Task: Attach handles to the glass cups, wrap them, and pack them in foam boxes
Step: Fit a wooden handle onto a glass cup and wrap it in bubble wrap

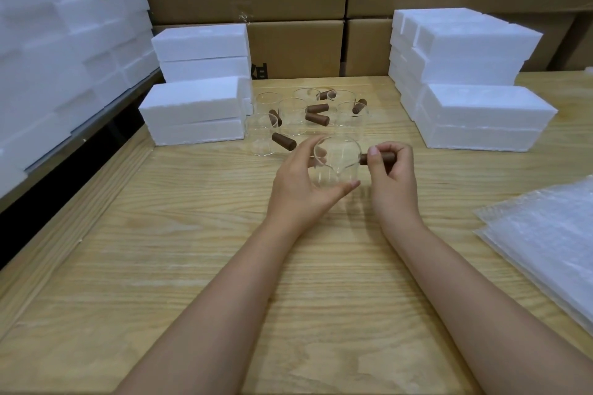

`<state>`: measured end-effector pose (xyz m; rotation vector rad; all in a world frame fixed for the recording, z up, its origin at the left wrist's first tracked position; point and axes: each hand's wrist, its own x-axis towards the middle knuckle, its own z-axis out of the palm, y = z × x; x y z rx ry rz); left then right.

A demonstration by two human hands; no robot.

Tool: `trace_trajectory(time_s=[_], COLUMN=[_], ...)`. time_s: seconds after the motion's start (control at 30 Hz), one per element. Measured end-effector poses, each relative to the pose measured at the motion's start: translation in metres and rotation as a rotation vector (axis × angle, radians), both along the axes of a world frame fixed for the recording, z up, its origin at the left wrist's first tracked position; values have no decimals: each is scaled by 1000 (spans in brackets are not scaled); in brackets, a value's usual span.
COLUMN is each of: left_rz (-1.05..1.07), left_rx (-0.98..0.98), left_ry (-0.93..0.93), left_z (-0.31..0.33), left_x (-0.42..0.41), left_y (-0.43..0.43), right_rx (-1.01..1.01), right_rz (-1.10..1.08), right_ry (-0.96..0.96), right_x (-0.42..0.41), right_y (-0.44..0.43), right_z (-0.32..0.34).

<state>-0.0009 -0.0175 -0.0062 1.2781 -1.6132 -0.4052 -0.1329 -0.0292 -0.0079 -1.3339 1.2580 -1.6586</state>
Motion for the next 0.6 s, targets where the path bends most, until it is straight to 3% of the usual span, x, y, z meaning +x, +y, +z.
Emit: trace_trajectory(time_s=[0.3, 0.6], left_rz=[41, 10], left_rx=[196, 309], left_ry=[-5, 25], left_z=[-4, -5], left_x=[2, 5], left_y=[-8, -10], right_rx=[111, 209], right_rz=[-42, -98], right_ry=[242, 328], right_x=[-5, -8], right_y=[-7, -3], right_z=[-7, -3])
